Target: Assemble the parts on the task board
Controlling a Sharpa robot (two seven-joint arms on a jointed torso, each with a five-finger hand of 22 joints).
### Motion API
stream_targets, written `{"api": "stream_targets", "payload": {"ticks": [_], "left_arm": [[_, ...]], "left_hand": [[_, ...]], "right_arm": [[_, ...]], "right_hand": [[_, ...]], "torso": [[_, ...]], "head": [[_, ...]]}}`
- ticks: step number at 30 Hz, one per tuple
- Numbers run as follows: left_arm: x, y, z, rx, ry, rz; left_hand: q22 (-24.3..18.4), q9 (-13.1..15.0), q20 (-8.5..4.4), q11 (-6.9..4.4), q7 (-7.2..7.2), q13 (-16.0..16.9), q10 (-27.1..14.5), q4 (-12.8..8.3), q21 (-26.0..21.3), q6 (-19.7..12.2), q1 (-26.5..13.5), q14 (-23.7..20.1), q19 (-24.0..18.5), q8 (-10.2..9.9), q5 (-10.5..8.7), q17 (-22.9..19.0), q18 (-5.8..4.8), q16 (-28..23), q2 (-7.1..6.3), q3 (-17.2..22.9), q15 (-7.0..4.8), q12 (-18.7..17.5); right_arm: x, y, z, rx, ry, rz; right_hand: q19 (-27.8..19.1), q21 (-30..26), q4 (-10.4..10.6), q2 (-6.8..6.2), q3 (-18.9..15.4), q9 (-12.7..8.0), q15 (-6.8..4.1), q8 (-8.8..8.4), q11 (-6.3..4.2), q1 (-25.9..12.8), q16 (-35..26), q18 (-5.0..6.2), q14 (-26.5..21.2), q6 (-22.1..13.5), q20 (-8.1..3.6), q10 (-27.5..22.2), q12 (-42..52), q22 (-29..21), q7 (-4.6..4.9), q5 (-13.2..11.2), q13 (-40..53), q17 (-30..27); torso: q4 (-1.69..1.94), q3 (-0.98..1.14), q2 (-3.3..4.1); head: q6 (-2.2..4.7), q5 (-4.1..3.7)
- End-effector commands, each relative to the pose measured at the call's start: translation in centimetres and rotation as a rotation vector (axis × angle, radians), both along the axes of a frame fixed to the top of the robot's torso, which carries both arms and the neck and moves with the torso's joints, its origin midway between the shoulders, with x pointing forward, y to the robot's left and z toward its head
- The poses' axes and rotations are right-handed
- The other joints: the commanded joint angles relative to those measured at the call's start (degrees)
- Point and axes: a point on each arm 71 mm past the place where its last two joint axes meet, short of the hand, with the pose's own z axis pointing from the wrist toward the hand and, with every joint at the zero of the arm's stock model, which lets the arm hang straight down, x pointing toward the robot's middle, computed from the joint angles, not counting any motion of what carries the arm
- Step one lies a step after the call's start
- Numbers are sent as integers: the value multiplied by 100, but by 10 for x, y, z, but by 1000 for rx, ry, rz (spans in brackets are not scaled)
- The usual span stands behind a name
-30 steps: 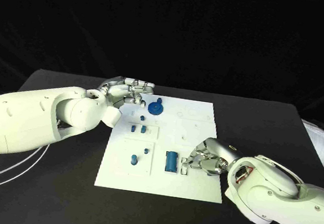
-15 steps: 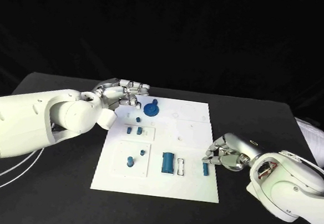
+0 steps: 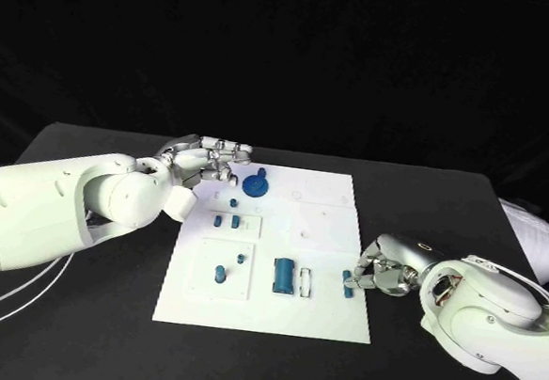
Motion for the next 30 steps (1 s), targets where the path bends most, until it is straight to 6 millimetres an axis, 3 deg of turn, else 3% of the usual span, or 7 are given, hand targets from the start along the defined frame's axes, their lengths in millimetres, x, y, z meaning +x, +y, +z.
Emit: {"api": "stream_targets", "payload": {"ticks": [1, 13, 18, 20, 23, 26, 30], "left_arm": [[0, -2, 1, -10, -11, -14], [-1, -1, 1, -9, -8, -16], [-1, -1, 1, -8, -6, -17], [-1, -2, 1, -8, -5, -17], [-1, -2, 1, -8, -4, -20], [-1, -2, 1, -7, -4, -20], [-1, -2, 0, -3, -3, -19]], "left_hand": [[-7, -4, 7, -4, 21, -5, -40, -18, -33, -35, -14, -39, -25, -19, 1, -8, 103, -17, 40, -27, 4, 24], [-7, -4, 7, -4, 21, -5, -40, -18, -33, -35, -14, -39, -25, -19, 1, -8, 103, -17, 40, -27, 4, 24], [-7, -4, 7, -4, 21, -5, -40, -18, -33, -35, -14, -39, -25, -19, 1, -8, 103, -17, 40, -27, 4, 24], [-8, -4, 7, -4, 21, -5, -40, -18, -33, -35, -14, -39, -25, -19, 1, -8, 103, -17, 40, -27, 4, 24], [-8, -3, 8, -3, 21, -5, -42, -19, -35, -34, -14, -42, -26, -16, 1, -10, 103, -16, 42, -28, 5, 26], [-8, -3, 8, -3, 21, -5, -42, -19, -35, -34, -14, -42, -26, -16, 1, -10, 103, -16, 42, -28, 5, 26], [-8, -3, 8, -3, 21, -5, -42, -19, -35, -34, -14, -42, -26, -16, 1, -10, 103, -16, 42, -28, 5, 26]], "right_arm": [[-1, 0, -6, -69, 28, -4], [-1, 10, -12, -85, 33, 15], [0, 12, -14, -110, 33, 24], [0, 14, -16, -131, 28, 36], [0, 18, -19, -197, 7, 77], [0, 23, -22, -263, -7, 120], [-2, 29, -25, -330, -21, 170]], "right_hand": [[8, -4, 51, -14, -7, 11, 33, -12, -10, -61, -33, -62, 321, 50, 33, 17, -31, 625, 0, 43, -8, 64], [9, -5, 93, -1, -24, 22, 27, -4, -19, -74, -37, -62, 321, 76, 29, 25, -19, 626, -12, 69, -1, 63], [12, -4, -33, 52, 61, 33, 9, -10, -36, 192, -39, -63, 323, 84, 15, 26, -15, 631, -22, 11, 2, 68], [6, -11, -163, 102, 162, 37, -2, -19, -43, 427, -50, -61, 320, 84, 2, 11, -44, 625, -25, -275, -17, 59], [-9, -28, -395, 173, 393, 35, -11, -51, -51, 806, -81, -57, 312, 73, -13, -28, -129, 607, -22, -926, -73, 33], [-27, -46, -560, 122, 511, 32, -10, -67, -53, 1013, -104, -52, 305, 81, -15, -47, -168, 587, -21, -974, -97, 13], [-18, -38, -580, 46, 512, 31, -2, -74, -44, 992, -100, -57, 306, 97, -10, -30, -154, 601, -13, -982, -89, 24]], "torso": [[1, 3, 5], [-3, 3, 2], [-9, 2, 0], [-5, 0, 1], [-5, 0, 4], [-2, 1, 2], [-1, 0, 3]], "head": [[-12, 12], [-33, 20], [-33, 21], [-34, 16], [-35, 24], [-45, 31], [-44, 66]]}}
